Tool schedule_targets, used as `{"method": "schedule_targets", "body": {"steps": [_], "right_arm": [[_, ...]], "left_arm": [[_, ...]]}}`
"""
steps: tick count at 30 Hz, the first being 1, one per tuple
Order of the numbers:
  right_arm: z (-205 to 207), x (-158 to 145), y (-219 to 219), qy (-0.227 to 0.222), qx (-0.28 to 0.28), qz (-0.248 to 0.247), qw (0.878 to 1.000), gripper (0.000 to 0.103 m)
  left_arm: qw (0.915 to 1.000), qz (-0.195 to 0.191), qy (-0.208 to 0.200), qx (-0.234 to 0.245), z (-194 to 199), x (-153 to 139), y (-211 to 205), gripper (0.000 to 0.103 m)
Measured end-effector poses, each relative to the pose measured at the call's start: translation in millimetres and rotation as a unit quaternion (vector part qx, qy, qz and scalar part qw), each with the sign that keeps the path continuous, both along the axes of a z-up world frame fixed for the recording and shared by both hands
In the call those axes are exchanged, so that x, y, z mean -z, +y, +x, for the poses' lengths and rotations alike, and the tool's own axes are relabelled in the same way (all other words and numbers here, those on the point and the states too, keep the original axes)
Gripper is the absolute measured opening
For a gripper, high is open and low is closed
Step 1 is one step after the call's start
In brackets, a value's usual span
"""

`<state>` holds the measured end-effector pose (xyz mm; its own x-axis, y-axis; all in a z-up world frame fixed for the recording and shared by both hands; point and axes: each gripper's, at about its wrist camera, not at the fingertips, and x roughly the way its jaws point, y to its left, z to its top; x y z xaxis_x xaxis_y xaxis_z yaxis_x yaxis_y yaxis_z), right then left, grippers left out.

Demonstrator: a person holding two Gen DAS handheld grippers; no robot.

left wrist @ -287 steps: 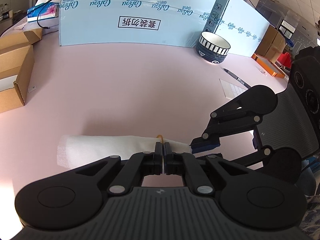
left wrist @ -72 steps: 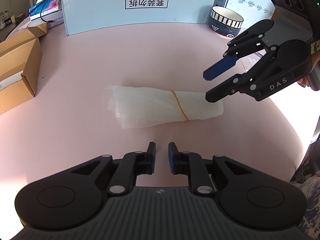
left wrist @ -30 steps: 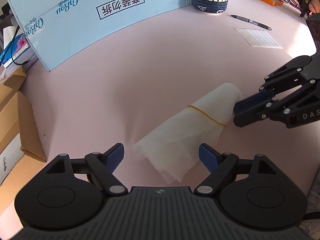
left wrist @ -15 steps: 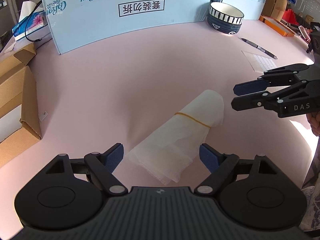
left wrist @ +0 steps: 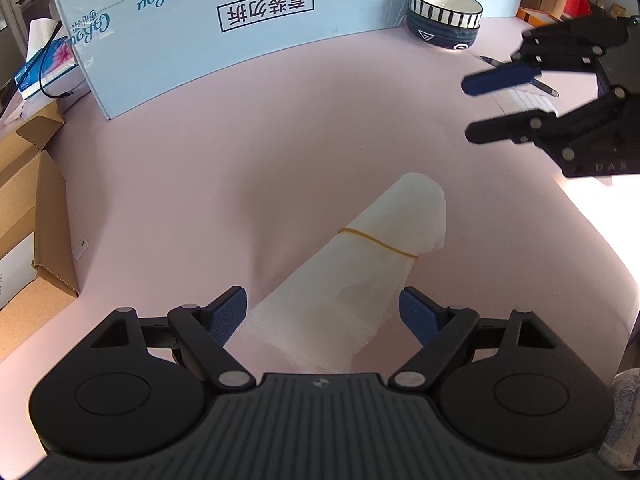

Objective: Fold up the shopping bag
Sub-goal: 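Move both grippers back over the banded bag lying on the table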

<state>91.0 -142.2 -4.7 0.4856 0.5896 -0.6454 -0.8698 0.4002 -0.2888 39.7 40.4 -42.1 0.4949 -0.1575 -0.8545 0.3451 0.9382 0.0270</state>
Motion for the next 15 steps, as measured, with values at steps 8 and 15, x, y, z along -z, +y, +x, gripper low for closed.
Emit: {"method": "schedule_targets", "body": {"steps": [8,15], "right_arm": [[29,-6,17,0.055,-0.016,0.024,0.998,0.035],[12,16,21,0.108,-0.035,0.001,0.994,0.036]], "left_arm": [[0.9996,-0.003,-0.007,-0.026,-3,-3,2,0.085],[0.9938,-0.056,-0.020,-0.094,-23,-1,16,0.103]]}}
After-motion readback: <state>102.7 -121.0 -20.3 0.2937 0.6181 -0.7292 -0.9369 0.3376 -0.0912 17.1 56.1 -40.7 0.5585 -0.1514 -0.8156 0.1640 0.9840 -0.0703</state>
